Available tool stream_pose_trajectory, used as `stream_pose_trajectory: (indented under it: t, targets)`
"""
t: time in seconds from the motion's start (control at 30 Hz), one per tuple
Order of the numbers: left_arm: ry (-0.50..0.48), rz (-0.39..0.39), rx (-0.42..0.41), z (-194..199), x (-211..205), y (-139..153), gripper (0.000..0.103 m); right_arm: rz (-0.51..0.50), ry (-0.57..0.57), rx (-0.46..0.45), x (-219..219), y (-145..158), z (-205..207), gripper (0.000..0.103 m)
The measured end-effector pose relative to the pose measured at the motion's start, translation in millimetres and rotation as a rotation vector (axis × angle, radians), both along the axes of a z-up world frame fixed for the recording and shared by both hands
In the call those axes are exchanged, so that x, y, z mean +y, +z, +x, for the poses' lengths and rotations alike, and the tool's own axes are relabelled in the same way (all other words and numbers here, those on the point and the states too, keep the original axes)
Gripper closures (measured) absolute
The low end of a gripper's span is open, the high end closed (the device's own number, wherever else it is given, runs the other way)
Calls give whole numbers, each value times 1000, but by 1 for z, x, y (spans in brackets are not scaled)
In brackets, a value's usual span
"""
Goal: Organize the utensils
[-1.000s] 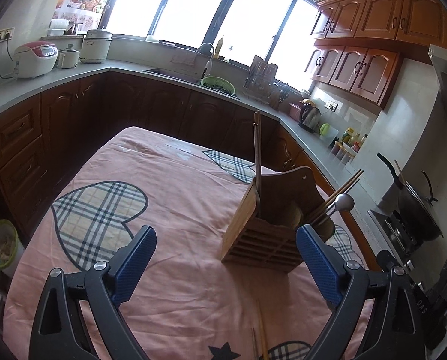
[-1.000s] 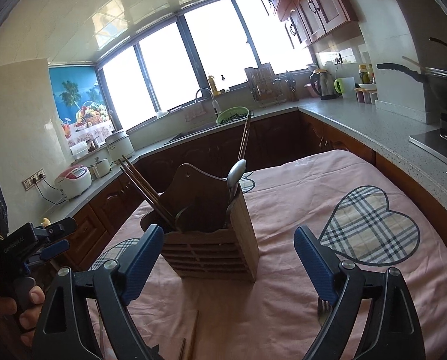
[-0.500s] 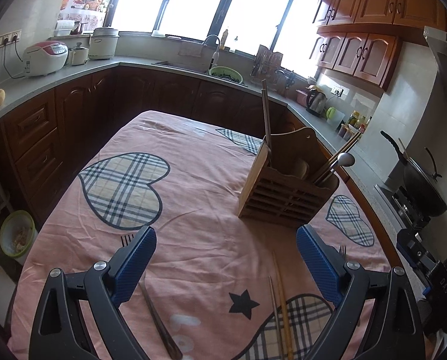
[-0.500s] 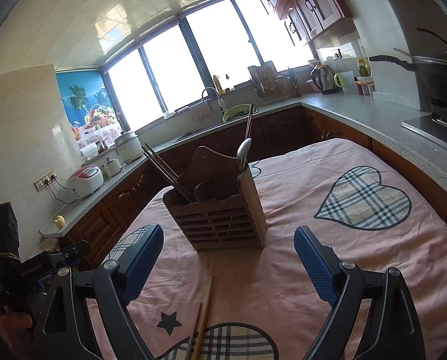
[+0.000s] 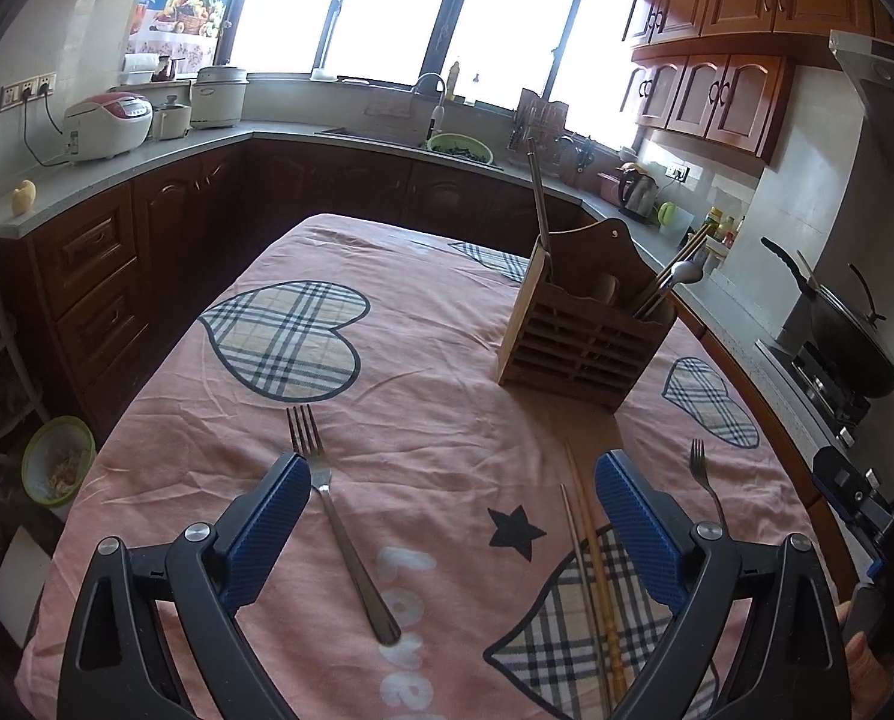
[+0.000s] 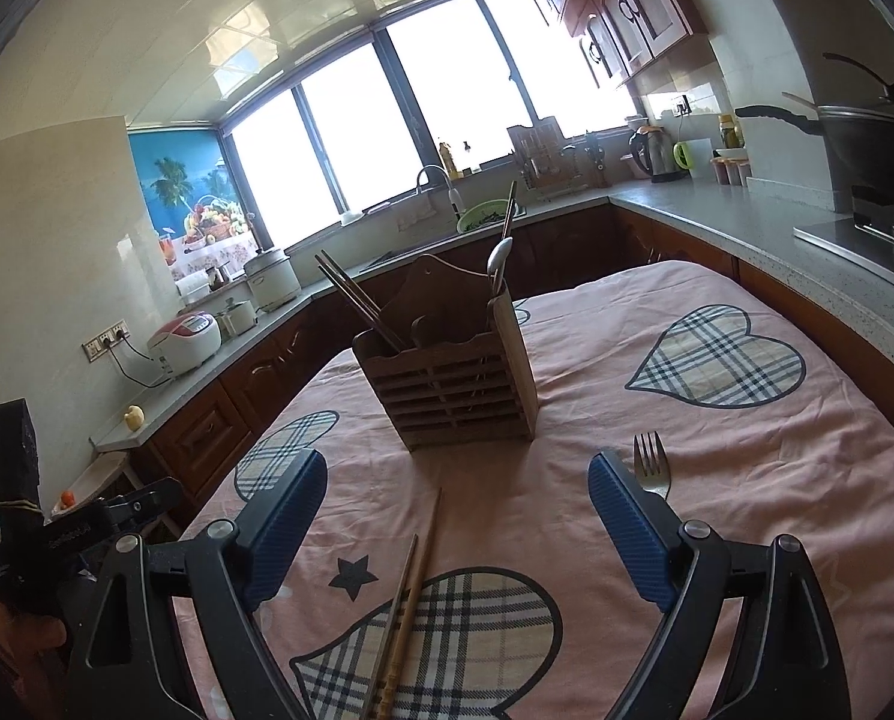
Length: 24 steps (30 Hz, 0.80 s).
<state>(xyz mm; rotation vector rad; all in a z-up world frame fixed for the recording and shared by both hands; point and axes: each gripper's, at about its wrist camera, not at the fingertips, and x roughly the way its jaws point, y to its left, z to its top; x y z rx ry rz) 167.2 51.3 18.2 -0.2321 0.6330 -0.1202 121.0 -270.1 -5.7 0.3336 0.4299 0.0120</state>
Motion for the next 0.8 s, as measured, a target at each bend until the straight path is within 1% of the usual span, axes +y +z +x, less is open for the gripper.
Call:
stream_pose_trajectory:
  t: [0.2,0.23,0.3,0.37,0.43,0.5,0.57,0.7,0.73,0.8]
  targets:
    - [-15,53,-46,-32,-6,0,5,-39,3,-27,7,-1,-25,12]
    - [-15,66,-60,-38,-8,0,5,-49,4,-31,8,-1,-29,10]
    - [-13,91,-101,-53,-10,-1,4,-70,0,-43,11,-1,-36,6]
    - [-16,106,-143,-69,-10,-1,1,-90,1,-64,13,0,-44,5]
    - [-29,103,-186,-84,-9,3,1,-108,8,-101,16,6,-53,4]
    - [-37,98,-228,-97,-7,11,1,-133,22,-156,21,17,-63,0]
    - [-37,115,-269,-104,-8,26,1,-178,34,-216,27,34,-72,0]
    - [-28,197,-326,-111,-17,56,1,-291,41,-301,40,82,-81,0]
    - [-20,213,-333,-112,-20,60,1,-298,38,-320,40,93,-83,0]
    - [2,222,-346,-112,-23,60,1,-288,30,-327,39,107,-83,0]
